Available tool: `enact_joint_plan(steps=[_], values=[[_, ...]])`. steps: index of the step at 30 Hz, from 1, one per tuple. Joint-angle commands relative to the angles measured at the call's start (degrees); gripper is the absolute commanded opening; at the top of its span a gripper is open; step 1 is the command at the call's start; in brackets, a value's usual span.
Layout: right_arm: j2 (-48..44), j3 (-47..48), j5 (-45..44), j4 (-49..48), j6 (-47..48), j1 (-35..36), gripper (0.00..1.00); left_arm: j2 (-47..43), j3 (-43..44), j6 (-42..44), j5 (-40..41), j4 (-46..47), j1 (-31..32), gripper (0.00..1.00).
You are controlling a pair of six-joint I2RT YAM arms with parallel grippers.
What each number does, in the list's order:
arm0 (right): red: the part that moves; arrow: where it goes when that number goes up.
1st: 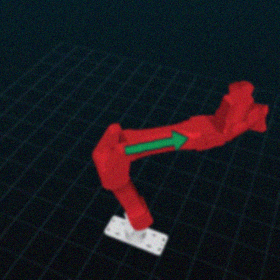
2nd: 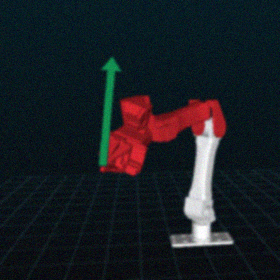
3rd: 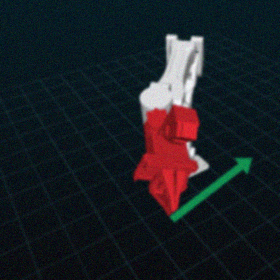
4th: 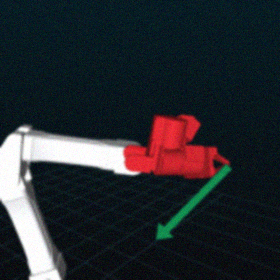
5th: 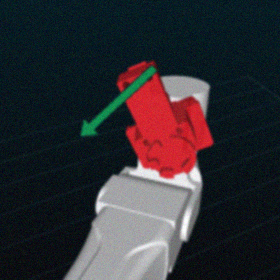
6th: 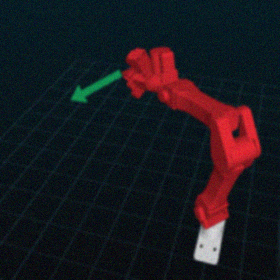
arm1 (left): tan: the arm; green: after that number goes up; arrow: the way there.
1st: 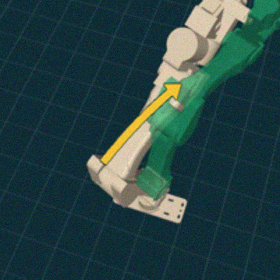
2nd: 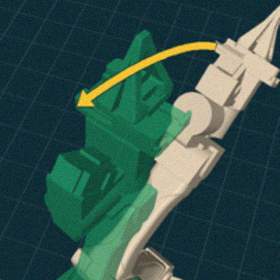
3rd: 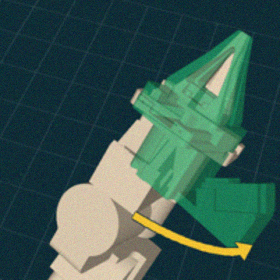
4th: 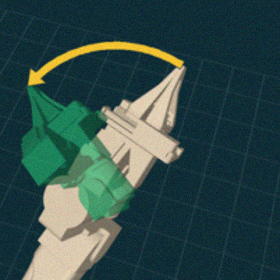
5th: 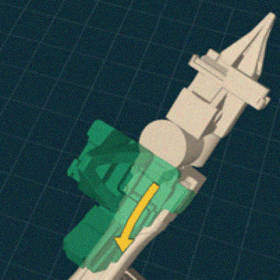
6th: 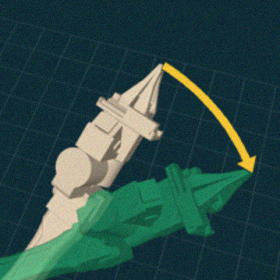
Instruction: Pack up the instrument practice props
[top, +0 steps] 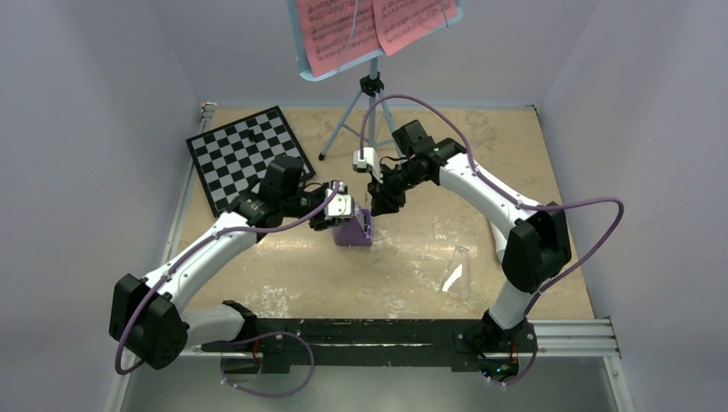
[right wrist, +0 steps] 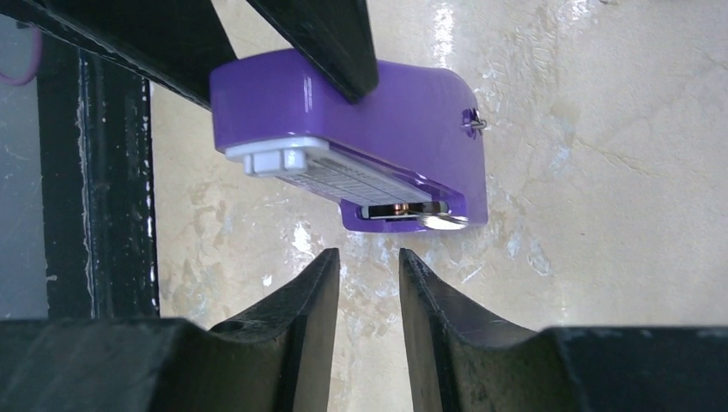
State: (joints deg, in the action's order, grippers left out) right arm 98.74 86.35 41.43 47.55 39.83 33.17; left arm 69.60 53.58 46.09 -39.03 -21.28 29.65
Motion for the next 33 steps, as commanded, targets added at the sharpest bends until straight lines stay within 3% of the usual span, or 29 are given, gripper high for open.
enact_joint_plan(steps=[1,6,14,33], values=[[1.0,2.5,-0.4,-0.4,-1.5,-0.6,0.38,2.1,-0.3,3.2,2.8,-3.3,-0.6,0.0],[2.2,4.5,1.3,-1.9,-3.7,-0.2,0.43,2.2,-0.2,2.9,2.7,-3.3,-0.5,0.0],[3.4,5.3,2.0,-2.8,-4.7,0.5,0.27,2.1,0.0,3.0,2.8,-3.7,-0.6,0.0],[3.6,6.0,5.3,-2.9,-5.2,0.9,0.28,2.8,0.6,3.0,2.7,-3.6,-0.6,0.0]])
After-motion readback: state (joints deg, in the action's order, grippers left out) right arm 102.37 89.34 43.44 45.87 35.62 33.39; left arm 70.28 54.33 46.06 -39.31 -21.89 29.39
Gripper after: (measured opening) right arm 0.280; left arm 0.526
